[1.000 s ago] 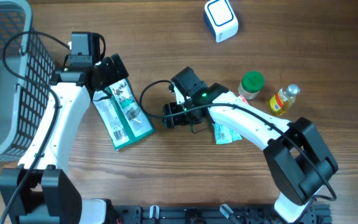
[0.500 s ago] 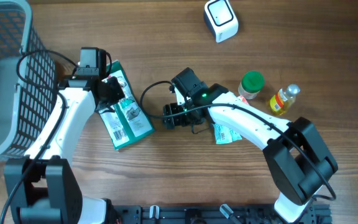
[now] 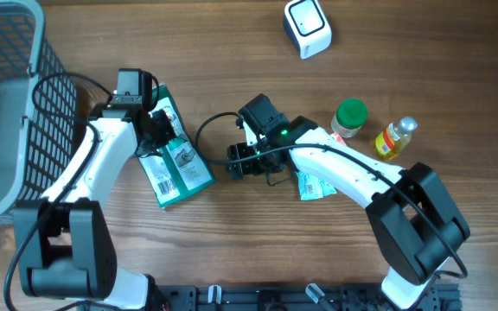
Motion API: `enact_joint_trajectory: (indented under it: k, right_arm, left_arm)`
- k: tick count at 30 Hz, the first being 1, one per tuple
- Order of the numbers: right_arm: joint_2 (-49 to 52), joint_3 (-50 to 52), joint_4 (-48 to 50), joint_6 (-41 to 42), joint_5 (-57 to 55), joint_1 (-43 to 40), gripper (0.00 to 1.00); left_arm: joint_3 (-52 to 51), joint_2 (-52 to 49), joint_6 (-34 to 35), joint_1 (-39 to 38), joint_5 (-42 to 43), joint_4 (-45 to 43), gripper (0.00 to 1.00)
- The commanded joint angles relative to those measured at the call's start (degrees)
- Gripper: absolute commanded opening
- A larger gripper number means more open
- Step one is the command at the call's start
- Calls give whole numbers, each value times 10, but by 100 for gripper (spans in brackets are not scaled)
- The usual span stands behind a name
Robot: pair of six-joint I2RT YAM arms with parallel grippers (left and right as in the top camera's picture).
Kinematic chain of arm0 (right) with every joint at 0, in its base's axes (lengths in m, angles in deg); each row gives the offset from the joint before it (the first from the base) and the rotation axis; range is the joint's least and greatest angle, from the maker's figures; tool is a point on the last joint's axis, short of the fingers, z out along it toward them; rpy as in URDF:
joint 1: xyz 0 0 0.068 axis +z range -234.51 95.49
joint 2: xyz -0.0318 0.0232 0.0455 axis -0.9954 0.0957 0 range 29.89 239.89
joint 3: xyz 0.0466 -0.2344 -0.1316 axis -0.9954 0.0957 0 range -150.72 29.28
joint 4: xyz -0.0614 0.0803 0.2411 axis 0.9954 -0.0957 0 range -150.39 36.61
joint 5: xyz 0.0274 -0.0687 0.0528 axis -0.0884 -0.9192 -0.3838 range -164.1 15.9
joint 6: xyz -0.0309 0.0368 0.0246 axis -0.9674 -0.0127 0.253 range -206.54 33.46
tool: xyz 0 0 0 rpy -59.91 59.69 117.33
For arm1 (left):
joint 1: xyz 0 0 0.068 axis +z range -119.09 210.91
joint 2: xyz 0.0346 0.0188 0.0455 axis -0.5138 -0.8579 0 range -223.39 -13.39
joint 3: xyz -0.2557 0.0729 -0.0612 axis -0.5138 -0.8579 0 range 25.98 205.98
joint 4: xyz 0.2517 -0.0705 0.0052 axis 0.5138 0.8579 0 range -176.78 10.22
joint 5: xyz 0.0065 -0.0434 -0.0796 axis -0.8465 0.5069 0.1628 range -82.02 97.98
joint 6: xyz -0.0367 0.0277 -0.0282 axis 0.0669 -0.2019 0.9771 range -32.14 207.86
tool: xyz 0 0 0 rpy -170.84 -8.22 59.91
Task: Scan the item barcode
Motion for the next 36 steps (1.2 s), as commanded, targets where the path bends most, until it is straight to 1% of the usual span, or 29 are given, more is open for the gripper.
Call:
enact_joint_trajectory:
  k: [1, 4, 9, 12, 14, 17, 19, 22, 25, 28, 31, 34, 36]
  right_arm:
    - [7, 6, 0, -8, -12, 1, 72]
    - [7, 6, 0, -11, -12, 1, 71]
    - [7, 6, -1, -12, -12, -14, 71]
    - [7, 6, -14, -12, -12, -23, 71]
    - [7, 6, -20, -12, -12, -24, 71]
    - [7, 6, -21, -12, -12, -24, 71]
    - [7, 6, -20, -10, -12, -26, 72]
    - [7, 6, -22, -11, -9, -40, 71]
    - [7, 6, -40, -10, -7, -56, 71]
    - [7, 6, -61, 2, 6, -78, 71]
    - [7, 6, -61, -23, 26, -95, 71]
    - [7, 6, -62, -47, 39, -101, 72]
    - [7, 6, -63, -49, 39, -101, 71]
  left_arm:
    - [-25, -20, -3, 0, 5, -18, 11]
    - [-28, -35, -3, -3, 7, -19, 10]
    - [-42, -47, -3, -24, 37, -24, 9]
    - [-55, -49, 0, -49, 37, -48, 7]
    - [-71, -49, 0, -61, 37, -70, 7]
    - [-95, -49, 19, -80, 38, -100, 7]
    - [-103, -49, 19, -96, 44, -105, 7]
    - [-103, -49, 14, -115, 87, -106, 7]
    - [-103, -49, -21, -146, 164, -130, 6]
    - [-102, -48, -20, -181, 183, -139, 5]
    - [-94, -32, -20, -193, 183, -134, 4]
    - [-79, 6, -11, -186, 183, -116, 4]
    - [-75, 40, 2, -177, 183, -108, 5]
